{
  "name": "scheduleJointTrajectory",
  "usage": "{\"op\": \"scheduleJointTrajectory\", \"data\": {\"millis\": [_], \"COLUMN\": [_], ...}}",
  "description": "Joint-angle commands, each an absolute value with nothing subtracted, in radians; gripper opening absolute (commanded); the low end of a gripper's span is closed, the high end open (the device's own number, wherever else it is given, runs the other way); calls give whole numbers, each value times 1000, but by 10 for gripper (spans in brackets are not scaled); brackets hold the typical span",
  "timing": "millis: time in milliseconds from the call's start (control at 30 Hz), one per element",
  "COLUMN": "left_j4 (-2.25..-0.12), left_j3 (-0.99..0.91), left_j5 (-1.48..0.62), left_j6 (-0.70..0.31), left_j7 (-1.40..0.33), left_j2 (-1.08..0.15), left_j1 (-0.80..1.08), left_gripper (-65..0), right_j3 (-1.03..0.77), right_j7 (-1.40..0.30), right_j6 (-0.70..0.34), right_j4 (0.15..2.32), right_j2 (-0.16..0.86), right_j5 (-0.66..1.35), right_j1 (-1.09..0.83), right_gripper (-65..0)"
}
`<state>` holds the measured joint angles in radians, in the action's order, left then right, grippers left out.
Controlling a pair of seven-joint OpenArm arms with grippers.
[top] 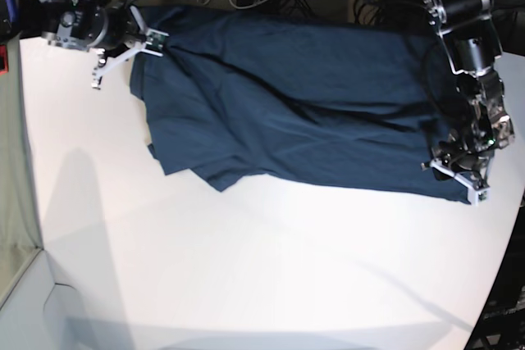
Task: Layout the t-shirt on the table in an organized manner, then fold the t-shirt properly
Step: 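Release the shirt with the right gripper and move it along the edge, then grasp the shirt corner with the right gripper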
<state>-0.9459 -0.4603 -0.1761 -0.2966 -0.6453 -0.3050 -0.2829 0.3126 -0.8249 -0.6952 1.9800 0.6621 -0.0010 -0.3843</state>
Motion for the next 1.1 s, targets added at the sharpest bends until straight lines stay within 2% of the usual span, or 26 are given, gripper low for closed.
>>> {"op": "scheduleJointTrajectory", "data": {"millis": [0,167,267,500,667,867,1067], "left_j4": [-955,-955,-958,-960,-960,-960,-960], "left_j3": [-461,-461,-461,-461,-461,-461,-461], "left_j5": [-171,-171,-171,-171,-171,-171,-171], "left_j6": [-292,-292,-292,-294,-294,-294,-292], "left_j7": [-657,-657,-657,-657,-657,-657,-657], "left_j2": [-321,-323,-325,-325,-325,-325,-325], "left_j1": [-298,-298,-298,-298,-294,-292,-280], "left_gripper": [-383,-383,-383,-383,-383,-383,-384], "right_j3": [303,303,248,-28,-156,-148,-148], "right_j7": [-819,-819,-819,-819,-852,-1086,-1170], "right_j6": [-698,-698,-698,-698,-698,-698,-698], "right_j4": [1995,1995,1995,1980,1867,1647,1489], "right_j2": [680,704,719,699,529,285,134], "right_j5": [2,2,2,5,5,1,1], "right_j1": [-380,-375,-374,-318,-88,242,351], "right_gripper": [-527,-336,-276,-269,-267,-267,-268]}}
